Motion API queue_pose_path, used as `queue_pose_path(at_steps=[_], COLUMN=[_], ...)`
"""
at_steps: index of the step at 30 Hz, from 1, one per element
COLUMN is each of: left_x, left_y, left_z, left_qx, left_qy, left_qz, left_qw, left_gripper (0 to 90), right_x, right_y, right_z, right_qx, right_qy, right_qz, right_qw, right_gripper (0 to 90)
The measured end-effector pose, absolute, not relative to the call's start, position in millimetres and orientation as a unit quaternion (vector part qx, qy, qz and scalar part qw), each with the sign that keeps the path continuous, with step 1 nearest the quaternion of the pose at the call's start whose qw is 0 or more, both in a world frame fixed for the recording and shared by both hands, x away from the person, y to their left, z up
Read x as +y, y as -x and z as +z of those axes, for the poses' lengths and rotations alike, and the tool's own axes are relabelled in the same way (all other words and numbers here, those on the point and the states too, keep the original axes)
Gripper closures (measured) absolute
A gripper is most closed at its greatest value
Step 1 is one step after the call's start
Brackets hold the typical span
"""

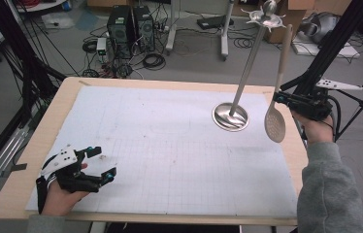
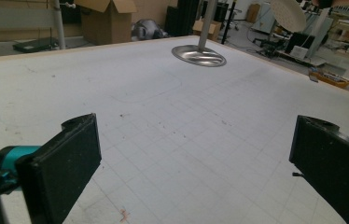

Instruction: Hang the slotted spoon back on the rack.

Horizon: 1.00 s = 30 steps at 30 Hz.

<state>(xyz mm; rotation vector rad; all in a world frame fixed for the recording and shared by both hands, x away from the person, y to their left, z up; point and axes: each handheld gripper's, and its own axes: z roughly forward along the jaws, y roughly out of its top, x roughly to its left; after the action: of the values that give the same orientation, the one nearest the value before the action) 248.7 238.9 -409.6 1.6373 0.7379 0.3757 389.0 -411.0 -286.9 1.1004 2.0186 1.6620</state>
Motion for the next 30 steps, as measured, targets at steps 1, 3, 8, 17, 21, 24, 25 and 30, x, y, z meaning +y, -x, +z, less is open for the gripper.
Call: queue_pose_path(at_steps=[1, 3, 8, 17, 21, 24, 25, 30], left_x=[239.2, 239.5, 240.0, 244.0, 244.9, 245.3, 245.4, 246.4], left_y=[-248.7, -248.7, -247.9, -243.1, -241.8, -241.5, -241.4, -241.6], left_z=[-409.4, -409.5, -409.4, -409.8, -409.5, -409.4, -409.4, -408.2], left_qx=[0.319, 0.318, 0.320, 0.325, 0.326, 0.326, 0.327, 0.326], left_qy=[-0.709, -0.709, -0.708, -0.707, -0.706, -0.706, -0.706, -0.703], left_qz=[0.164, 0.164, 0.164, 0.169, 0.171, 0.171, 0.171, 0.175], left_qw=[0.607, 0.608, 0.608, 0.605, 0.605, 0.604, 0.604, 0.607], left_gripper=[2.4, 2.4, 2.4, 2.4, 2.4, 2.4, 2.4, 2.4], right_x=[-410.7, -409.6, -406.9, -404.7, -403.5, -402.9, -402.8, -401.5], right_y=[-389.4, -389.9, -392.8, -396.3, -397.3, -398.0, -398.3, -397.2], right_z=[-287.1, -286.9, -287.1, -288.7, -289.4, -289.9, -290.1, -288.8], right_qx=[0.704, 0.705, 0.707, 0.708, 0.707, 0.707, 0.707, 0.697], right_qy=[-0.382, -0.384, -0.384, -0.384, -0.386, -0.385, -0.386, -0.388], right_qz=[0.579, 0.576, 0.573, 0.569, 0.568, 0.569, 0.567, 0.575], right_qw=[0.153, 0.154, 0.155, 0.167, 0.168, 0.170, 0.171, 0.181], right_gripper=[78.2, 78.2, 78.2, 78.1, 77.9, 77.2, 76.7, 63.2])
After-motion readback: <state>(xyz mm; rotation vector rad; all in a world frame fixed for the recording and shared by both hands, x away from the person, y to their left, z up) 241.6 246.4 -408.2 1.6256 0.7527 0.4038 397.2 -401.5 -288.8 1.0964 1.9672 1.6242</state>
